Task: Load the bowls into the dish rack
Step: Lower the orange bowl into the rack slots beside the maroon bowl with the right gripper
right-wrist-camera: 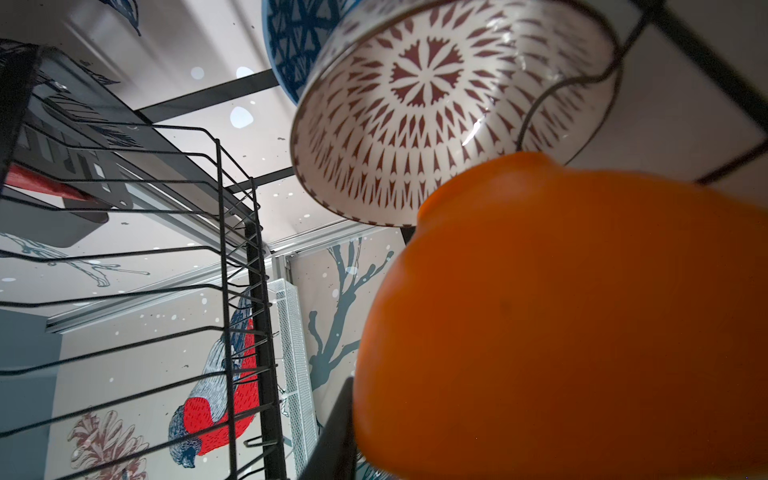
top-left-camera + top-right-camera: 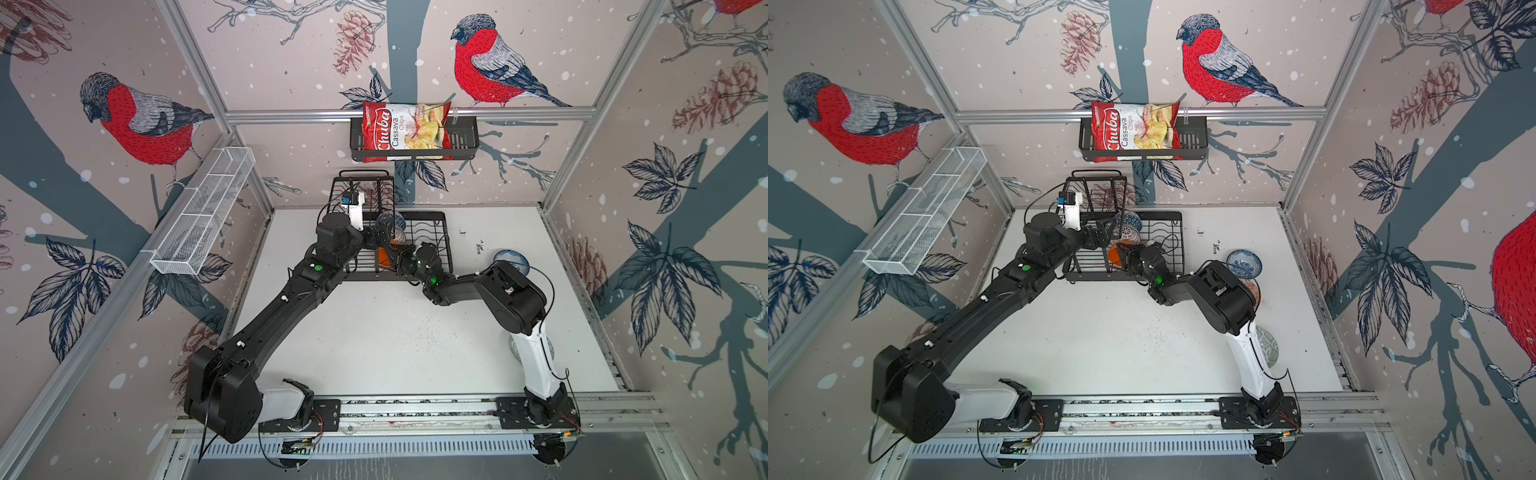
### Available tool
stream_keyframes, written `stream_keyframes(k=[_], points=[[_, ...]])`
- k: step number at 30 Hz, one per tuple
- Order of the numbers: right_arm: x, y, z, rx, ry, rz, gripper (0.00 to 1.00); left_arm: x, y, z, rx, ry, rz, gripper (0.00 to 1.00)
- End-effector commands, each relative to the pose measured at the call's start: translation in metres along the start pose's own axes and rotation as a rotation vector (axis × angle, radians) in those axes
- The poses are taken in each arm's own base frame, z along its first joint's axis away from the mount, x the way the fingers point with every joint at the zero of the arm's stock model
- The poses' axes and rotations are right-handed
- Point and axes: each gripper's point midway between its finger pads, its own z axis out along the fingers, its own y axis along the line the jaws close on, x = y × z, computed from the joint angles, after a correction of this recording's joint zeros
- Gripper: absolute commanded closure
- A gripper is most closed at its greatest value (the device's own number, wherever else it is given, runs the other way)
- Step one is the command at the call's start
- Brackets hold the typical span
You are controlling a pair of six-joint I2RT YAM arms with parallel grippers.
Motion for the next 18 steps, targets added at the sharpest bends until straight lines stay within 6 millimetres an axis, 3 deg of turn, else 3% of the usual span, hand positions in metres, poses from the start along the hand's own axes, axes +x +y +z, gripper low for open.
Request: stream_keyframes(k=[1, 18], points=[[0.000, -0.021, -0.003, 0.107, 0.000, -0.038, 0.77, -0.004, -0.003, -0.001, 0.024, -0.014, -0.010, 0.02], [-0.005, 0.001, -0.015, 0.098, -0.016, -0.122, 0.70, -0.006, 0.000, -0.001, 0.027, -0.020, -0.018, 0.02]])
